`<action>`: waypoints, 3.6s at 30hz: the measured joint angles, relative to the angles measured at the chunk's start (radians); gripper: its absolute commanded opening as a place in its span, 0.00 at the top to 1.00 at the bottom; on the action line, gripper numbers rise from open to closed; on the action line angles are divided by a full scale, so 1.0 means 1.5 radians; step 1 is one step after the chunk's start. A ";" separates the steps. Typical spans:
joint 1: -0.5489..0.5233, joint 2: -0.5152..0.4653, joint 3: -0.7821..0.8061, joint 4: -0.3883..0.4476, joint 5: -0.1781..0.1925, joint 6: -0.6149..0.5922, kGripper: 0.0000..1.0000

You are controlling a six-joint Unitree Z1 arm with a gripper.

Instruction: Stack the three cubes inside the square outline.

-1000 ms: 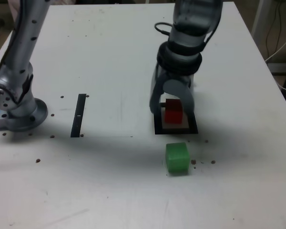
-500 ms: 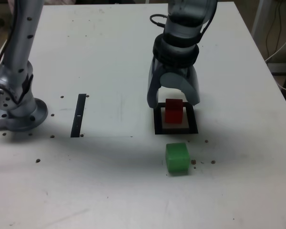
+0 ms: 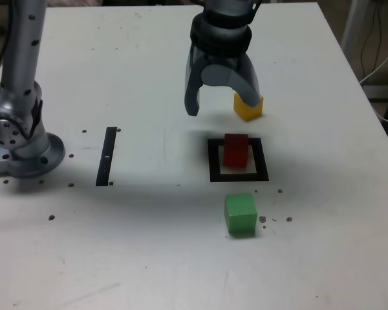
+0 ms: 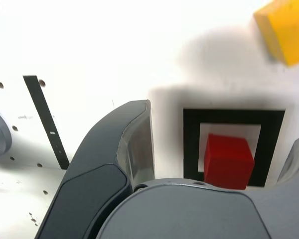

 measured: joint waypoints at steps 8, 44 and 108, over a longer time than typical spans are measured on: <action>0.029 0.028 -0.043 0.004 0.001 0.001 0.01; 0.106 0.184 -0.192 0.013 -0.003 0.048 0.11; 0.117 0.193 -0.191 -0.004 -0.008 0.078 0.65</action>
